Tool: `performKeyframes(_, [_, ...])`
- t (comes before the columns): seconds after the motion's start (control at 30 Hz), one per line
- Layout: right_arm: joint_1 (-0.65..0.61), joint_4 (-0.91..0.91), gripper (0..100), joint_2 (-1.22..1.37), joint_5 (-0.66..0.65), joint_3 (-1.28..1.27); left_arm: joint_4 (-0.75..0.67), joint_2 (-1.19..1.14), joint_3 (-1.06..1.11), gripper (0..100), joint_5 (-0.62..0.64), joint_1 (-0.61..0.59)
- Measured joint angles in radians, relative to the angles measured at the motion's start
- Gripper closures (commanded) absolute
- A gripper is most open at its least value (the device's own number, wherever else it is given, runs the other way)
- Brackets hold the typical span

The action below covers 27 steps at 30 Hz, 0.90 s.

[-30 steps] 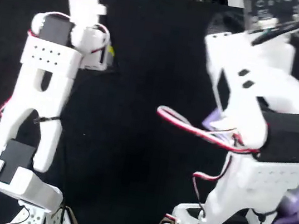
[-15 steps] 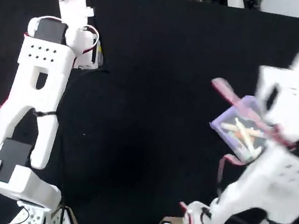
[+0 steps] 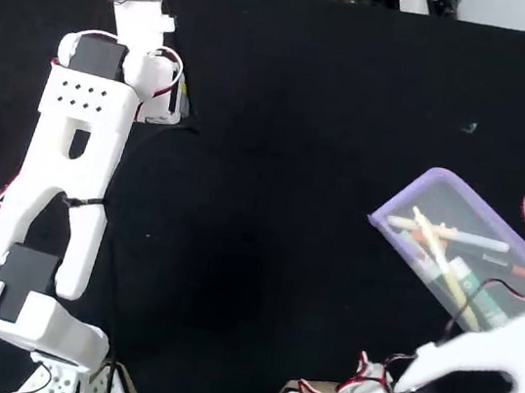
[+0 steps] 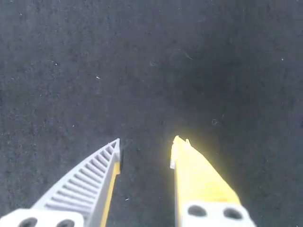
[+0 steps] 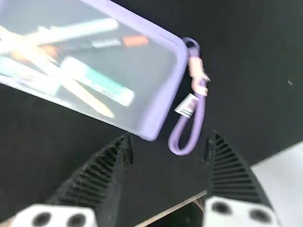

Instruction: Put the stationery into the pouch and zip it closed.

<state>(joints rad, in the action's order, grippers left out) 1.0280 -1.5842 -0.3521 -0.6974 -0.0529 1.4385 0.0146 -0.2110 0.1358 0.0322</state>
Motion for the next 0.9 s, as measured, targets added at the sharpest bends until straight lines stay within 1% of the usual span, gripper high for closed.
performKeyframes(0.1, [0.084,0.069,76.7,0.000,-0.080,-0.072,0.000,0.000,0.018,82,0.000,0.003])
performKeyframes(0.23, [0.178,0.230,76.7,0.002,-0.167,-0.206,0.000,0.000,0.035,82,0.000,0.017])
performKeyframes(0.33, [0.218,0.354,76.9,0.021,-0.222,-0.319,0.000,0.000,0.035,82,0.000,0.026])
performKeyframes(0.43, [0.242,0.466,77.0,0.095,-0.239,-0.387,0.000,0.000,0.035,82,0.000,0.028])
performKeyframes(0.63, [0.255,0.638,77.3,0.318,-0.245,-0.384,0.000,0.000,0.035,82,0.000,0.028])
performKeyframes(0.9, [0.256,0.660,82.0,0.663,-0.245,-0.114,0.000,0.000,0.035,82,0.000,0.028])
